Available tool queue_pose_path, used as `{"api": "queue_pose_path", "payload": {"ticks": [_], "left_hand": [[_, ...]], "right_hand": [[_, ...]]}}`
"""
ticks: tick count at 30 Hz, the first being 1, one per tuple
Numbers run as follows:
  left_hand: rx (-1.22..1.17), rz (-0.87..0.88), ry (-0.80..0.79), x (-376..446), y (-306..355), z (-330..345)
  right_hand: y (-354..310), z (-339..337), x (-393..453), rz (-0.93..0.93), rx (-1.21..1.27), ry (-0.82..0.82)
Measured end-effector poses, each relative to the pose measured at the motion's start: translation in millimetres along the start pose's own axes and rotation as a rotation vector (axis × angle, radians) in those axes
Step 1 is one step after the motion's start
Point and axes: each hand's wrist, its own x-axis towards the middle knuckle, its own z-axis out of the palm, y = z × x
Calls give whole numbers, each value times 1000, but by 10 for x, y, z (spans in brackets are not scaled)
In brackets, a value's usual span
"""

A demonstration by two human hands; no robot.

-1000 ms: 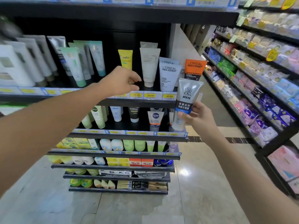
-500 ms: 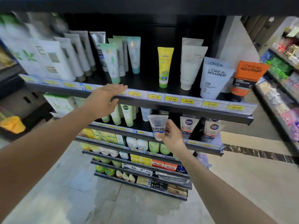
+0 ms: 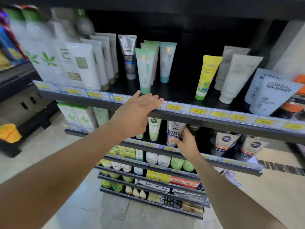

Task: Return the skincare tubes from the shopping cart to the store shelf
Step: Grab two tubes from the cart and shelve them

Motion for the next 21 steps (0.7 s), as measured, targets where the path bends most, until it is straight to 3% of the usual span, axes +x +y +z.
{"api": "queue_pose_path", "payload": {"ticks": [9, 13, 16, 21], "left_hand": [[-100, -95, -88, 30, -121, -144], [-106, -133, -119, 37, -206, -215], [-18, -245, -37, -45, -356, -308], [83, -322, -42, -354, -721, -360]], "right_hand": [[66, 159, -3, 25, -20, 39], [7, 169, -210, -122, -41, 21], [-195, 163, -483, -278, -77, -29], [-1019, 185, -778, -516, -40, -69]]}}
